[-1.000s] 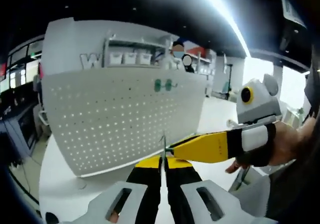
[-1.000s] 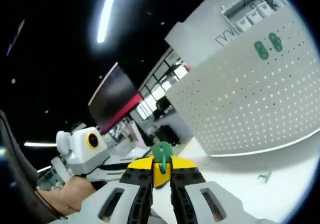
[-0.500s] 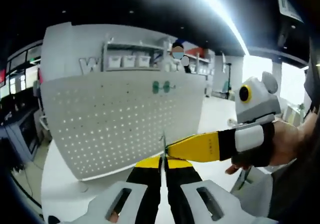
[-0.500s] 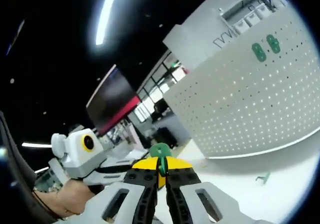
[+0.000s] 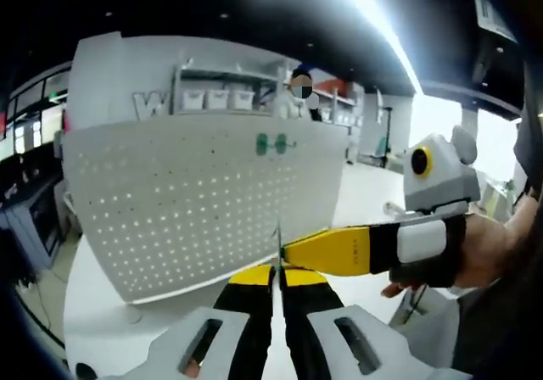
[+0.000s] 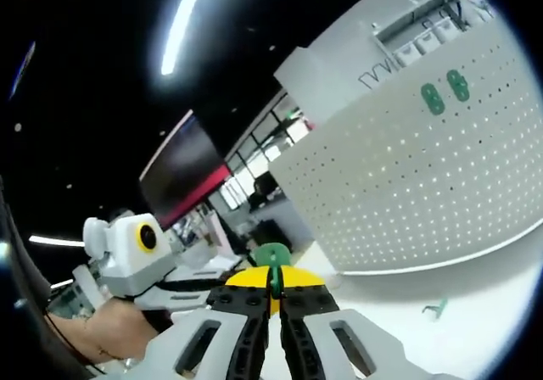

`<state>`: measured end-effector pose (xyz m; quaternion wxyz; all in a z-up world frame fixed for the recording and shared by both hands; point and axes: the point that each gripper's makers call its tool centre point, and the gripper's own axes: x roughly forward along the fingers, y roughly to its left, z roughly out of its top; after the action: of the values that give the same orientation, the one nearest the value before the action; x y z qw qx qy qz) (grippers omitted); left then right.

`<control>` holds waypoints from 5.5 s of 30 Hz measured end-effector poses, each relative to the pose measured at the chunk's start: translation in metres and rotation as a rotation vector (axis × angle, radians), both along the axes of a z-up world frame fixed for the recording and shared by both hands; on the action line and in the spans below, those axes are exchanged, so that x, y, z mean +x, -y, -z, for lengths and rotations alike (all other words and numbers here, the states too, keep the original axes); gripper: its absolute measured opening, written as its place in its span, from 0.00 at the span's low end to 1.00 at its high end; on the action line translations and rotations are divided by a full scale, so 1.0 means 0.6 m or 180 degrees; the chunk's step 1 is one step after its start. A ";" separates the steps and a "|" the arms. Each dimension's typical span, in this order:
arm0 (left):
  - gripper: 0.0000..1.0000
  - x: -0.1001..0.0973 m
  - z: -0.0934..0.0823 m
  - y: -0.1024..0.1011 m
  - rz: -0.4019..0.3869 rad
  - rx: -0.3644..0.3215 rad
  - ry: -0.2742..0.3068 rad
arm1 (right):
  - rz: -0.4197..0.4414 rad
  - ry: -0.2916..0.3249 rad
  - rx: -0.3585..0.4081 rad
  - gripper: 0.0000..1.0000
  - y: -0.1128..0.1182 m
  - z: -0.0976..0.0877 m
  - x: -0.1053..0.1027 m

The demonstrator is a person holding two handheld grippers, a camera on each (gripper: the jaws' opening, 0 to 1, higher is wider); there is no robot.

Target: Insert the hook assembly into the mounting plate slot until the hook locks in place.

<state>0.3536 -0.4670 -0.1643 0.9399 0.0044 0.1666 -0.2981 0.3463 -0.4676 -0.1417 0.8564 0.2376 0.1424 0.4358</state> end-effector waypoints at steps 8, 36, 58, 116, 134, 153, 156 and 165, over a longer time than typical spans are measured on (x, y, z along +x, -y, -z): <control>0.03 -0.001 0.003 -0.004 0.0017 0.0044 -0.0011 | -0.0111 0.0056 -0.0099 0.00 -0.007 0.002 -0.001; 0.70 -0.001 0.005 0.005 0.0023 -0.0094 0.0081 | -0.0060 0.0367 -0.0466 0.00 0.005 0.004 0.026; 1.00 -0.027 0.023 0.026 0.0324 -0.0419 -0.0109 | -0.0058 0.0516 -0.0798 0.00 0.023 0.024 0.025; 0.97 -0.001 0.034 -0.017 0.0125 -0.0322 -0.0220 | 0.2087 0.1004 -0.1254 0.00 0.314 -0.020 0.304; 0.95 0.006 0.038 -0.023 0.0056 -0.0295 -0.0234 | 0.2395 0.1028 -0.1272 0.00 0.387 -0.042 0.353; 0.95 0.014 0.037 -0.030 0.0021 -0.0272 -0.0237 | 0.2483 0.1246 -0.1257 0.00 0.395 -0.092 0.381; 0.95 0.014 0.039 -0.032 0.0018 -0.0266 -0.0248 | 0.2477 0.1248 -0.1269 0.00 0.393 -0.091 0.384; 0.94 0.013 0.043 -0.044 -0.0037 -0.0246 -0.0264 | 0.2477 0.1271 -0.1290 0.00 0.396 -0.087 0.384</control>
<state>0.3612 -0.4403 -0.1902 0.9334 -0.0452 0.1937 -0.2988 0.5768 -0.7053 -0.0893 0.9955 0.0133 -0.0422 0.0836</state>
